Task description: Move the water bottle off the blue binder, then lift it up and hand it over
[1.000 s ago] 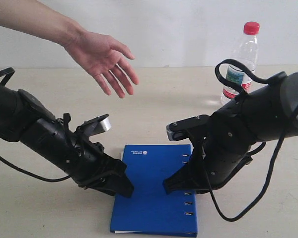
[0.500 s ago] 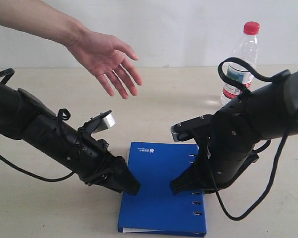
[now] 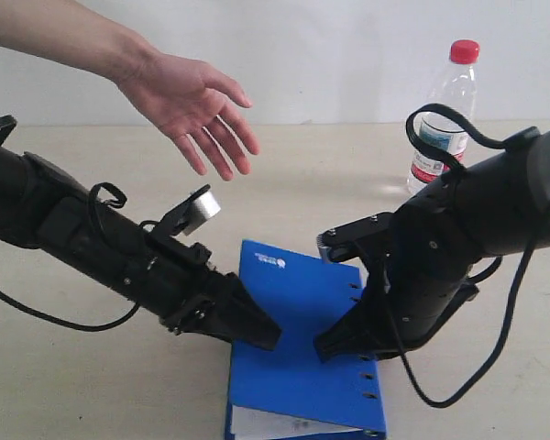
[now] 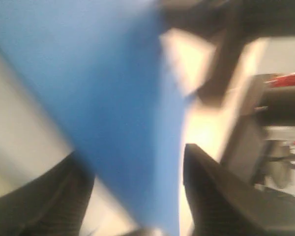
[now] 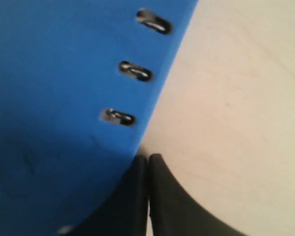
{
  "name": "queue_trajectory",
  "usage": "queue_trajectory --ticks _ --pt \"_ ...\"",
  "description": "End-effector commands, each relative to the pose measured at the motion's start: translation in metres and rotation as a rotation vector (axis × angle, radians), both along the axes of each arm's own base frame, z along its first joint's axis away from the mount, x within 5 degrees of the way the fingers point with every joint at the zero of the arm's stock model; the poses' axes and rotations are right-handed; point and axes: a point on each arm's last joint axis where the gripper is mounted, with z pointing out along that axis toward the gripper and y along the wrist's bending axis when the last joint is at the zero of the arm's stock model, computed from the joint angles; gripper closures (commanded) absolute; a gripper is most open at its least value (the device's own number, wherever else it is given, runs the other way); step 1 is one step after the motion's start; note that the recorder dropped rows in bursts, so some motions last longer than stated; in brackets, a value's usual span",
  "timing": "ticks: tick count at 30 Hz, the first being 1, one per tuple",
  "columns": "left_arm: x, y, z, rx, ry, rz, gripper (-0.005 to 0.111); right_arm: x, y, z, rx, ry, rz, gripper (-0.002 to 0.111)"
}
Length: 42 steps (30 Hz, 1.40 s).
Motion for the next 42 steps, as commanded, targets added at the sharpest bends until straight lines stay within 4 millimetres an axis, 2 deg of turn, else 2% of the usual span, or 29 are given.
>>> queue_trajectory --ticks 1,6,15,24,30,32,36,42 --pt "-0.003 -0.011 0.015 -0.1 -0.006 -0.017 0.056 -0.002 0.009 -0.007 0.052 -0.006 -0.008 0.108" --pt "0.001 -0.008 0.008 -0.035 -0.047 0.035 0.056 -0.002 0.009 -0.007 0.052 -0.006 -0.008 0.108" --pt "0.002 0.004 -0.022 0.168 0.019 0.146 0.056 -0.003 0.008 -0.007 0.047 -0.001 -0.009 0.108" --pt "0.005 -0.005 -0.015 0.025 0.023 0.186 0.056 -0.003 0.009 -0.002 0.058 -0.015 -0.008 0.108" --pt "0.005 -0.006 -0.017 0.02 0.038 0.184 0.058 -0.002 0.009 0.023 0.117 -0.084 -0.008 0.108" --pt "0.005 -0.005 -0.02 0.024 0.043 0.187 0.07 -0.004 0.008 0.031 0.125 -0.096 -0.009 0.108" --pt "0.005 -0.006 -0.022 0.02 0.02 0.165 0.102 -0.009 0.003 0.054 0.141 -0.129 -0.003 0.108" --pt "0.004 -0.006 -0.02 0.009 0.019 0.157 0.102 -0.021 -0.007 0.101 0.212 -0.225 -0.002 0.108"
